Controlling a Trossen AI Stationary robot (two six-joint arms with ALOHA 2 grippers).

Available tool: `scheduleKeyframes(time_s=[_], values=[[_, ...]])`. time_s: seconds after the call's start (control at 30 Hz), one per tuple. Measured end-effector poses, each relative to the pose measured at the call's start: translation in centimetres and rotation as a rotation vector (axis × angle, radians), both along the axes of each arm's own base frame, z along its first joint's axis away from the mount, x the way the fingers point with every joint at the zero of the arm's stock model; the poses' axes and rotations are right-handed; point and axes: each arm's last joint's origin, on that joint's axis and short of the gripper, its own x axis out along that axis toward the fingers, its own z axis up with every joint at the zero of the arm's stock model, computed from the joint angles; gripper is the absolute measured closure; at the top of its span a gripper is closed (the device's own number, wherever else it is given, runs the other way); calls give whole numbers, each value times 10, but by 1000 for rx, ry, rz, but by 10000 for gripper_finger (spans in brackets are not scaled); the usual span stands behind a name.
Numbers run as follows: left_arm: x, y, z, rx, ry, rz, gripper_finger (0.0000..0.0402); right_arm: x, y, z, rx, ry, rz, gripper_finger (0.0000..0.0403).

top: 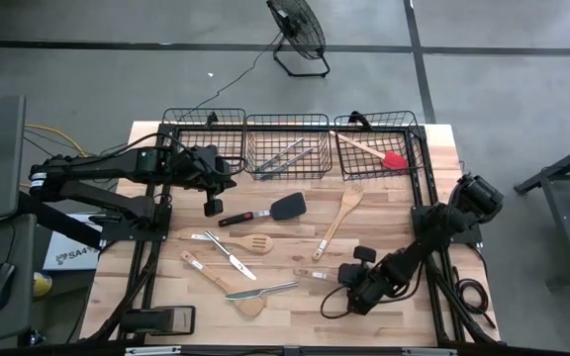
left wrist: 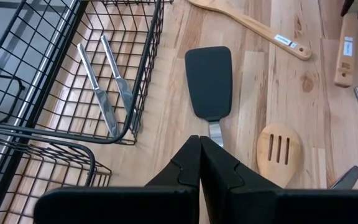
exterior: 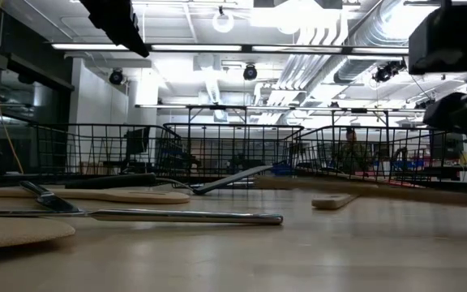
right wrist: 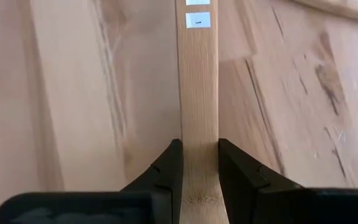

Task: Pick & Place Kitchen Items
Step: Put the brown serving spoon into the left mesh basket

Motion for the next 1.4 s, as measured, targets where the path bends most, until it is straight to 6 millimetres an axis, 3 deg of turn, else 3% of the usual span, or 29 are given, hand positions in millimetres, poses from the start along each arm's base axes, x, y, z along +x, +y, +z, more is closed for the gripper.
scheduleKeyframes(time_s=[0.2,0.53,0.67,0.8,1.03,1.2,1.4], values=[[1,0,1,1,-11,0,402,1,-7,25,-18,-126,-46,333],[12,1,11,96,-130,-63,399,-9,-32,77,-242,-446,-214,333],[19,2,14,144,-181,-99,372,-9,-46,93,-353,-555,-301,333],[28,8,11,155,-237,-135,318,-5,-62,102,-434,-601,-377,333],[34,40,-27,70,-450,-228,237,17,-91,114,-532,-636,-429,333],[26,60,-41,-49,-708,-326,229,39,-113,127,-483,-688,-369,333],[17,70,-48,-74,-845,-342,229,57,-142,141,-455,-788,-318,333]])
